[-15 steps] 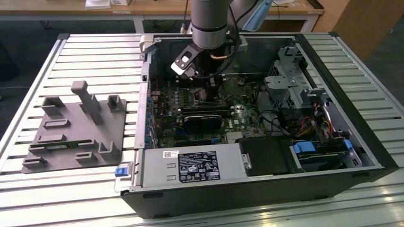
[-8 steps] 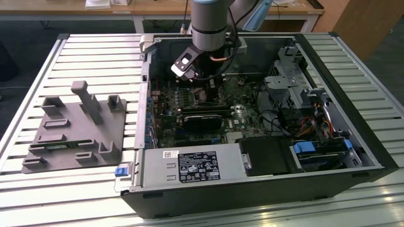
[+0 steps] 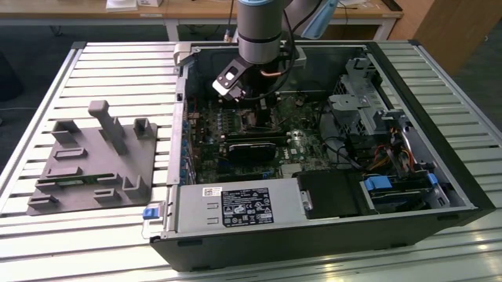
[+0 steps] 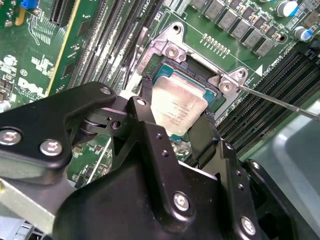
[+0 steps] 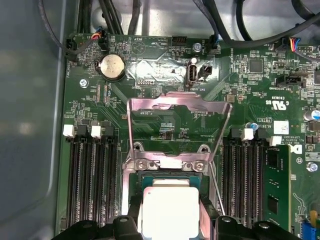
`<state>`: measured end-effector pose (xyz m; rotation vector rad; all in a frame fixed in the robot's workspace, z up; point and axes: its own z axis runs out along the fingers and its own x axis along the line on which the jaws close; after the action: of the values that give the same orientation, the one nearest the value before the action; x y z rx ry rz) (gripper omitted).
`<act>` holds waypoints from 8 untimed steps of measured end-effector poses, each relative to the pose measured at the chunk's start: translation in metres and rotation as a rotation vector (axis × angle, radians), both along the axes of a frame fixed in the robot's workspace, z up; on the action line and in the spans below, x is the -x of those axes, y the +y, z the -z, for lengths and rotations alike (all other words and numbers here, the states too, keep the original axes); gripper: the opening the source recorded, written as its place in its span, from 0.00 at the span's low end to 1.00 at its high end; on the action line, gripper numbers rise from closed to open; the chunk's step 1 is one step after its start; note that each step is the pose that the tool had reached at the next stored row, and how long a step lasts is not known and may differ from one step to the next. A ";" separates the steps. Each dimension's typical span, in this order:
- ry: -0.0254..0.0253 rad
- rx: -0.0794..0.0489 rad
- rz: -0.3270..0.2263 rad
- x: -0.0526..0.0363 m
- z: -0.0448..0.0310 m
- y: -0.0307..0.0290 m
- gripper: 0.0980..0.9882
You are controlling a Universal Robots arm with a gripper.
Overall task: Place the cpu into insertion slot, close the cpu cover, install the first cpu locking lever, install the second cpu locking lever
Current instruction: 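Place the cpu into insertion slot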
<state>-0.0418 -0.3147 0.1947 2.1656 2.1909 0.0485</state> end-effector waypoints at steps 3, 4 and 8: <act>0.0008 0.001 0.000 0.0001 0.0019 0.0008 0.49; 0.0011 0.002 0.000 0.0002 0.0026 0.0010 0.49; 0.0007 0.001 0.000 0.0002 0.0039 0.0013 0.49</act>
<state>-0.0420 -0.3134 0.1908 2.1653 2.1909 0.0465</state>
